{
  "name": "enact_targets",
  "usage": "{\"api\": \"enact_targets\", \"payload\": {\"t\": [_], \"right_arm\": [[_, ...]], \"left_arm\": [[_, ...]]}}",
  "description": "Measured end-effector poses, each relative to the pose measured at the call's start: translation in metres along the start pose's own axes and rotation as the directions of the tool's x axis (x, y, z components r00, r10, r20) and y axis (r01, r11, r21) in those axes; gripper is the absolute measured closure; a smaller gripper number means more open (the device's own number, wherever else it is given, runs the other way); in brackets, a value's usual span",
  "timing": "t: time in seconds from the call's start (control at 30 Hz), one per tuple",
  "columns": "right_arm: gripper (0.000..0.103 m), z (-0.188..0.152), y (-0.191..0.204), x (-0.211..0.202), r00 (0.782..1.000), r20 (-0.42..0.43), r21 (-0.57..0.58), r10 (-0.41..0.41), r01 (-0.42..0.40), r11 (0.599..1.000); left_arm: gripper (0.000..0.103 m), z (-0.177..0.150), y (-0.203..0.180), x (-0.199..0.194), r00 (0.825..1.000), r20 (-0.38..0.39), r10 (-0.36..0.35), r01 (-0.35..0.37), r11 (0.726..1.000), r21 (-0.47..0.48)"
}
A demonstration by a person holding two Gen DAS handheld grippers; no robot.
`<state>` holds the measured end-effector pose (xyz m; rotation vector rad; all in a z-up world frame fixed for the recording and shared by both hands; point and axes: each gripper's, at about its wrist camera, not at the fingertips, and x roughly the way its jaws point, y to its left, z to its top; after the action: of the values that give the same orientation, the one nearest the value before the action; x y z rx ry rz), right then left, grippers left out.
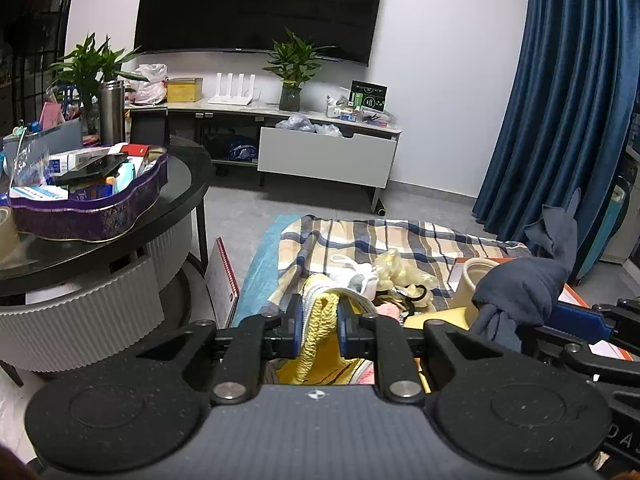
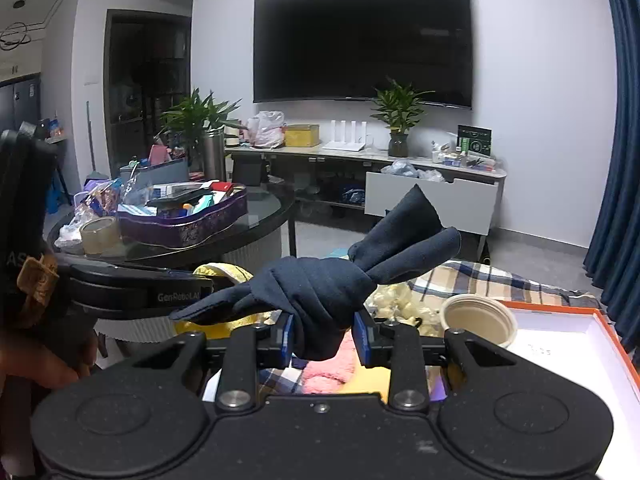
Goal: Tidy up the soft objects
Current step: 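Lift and carry the yellow towel and navy cloth over the white orange-rimmed box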
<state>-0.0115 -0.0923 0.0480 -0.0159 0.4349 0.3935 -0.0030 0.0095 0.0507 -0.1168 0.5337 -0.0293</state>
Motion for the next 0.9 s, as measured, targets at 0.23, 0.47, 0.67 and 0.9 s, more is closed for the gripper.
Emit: {"api": "enact_targets", "payload": {"t": [0.23, 0.47, 0.67, 0.9], "right_arm": [[0.066, 0.0, -0.011, -0.01, 1.0, 0.016, 0.022, -0.013, 0.012, 1.0], [0.066, 0.0, -0.016, -0.018, 0.999, 0.031, 0.028, -0.021, 0.02, 0.999], [0.066, 0.001, -0.019, -0.022, 0.999, 0.04, 0.033, -0.029, 0.028, 0.999], [0.066, 0.003, -0.024, -0.027, 0.998, 0.048, 0.04, -0.04, 0.038, 0.998]], "left_arm": [[0.084, 0.005, -0.015, 0.0, 1.0, 0.011, -0.017, 0.017, 1.0, 0.007], [0.084, 0.004, -0.024, 0.001, 0.999, 0.012, -0.032, 0.032, 0.999, 0.014], [0.084, 0.004, -0.03, 0.0, 0.999, 0.016, -0.044, 0.043, 0.999, 0.02], [0.084, 0.006, -0.038, 0.0, 0.998, 0.019, -0.06, 0.06, 0.998, 0.032]]}}
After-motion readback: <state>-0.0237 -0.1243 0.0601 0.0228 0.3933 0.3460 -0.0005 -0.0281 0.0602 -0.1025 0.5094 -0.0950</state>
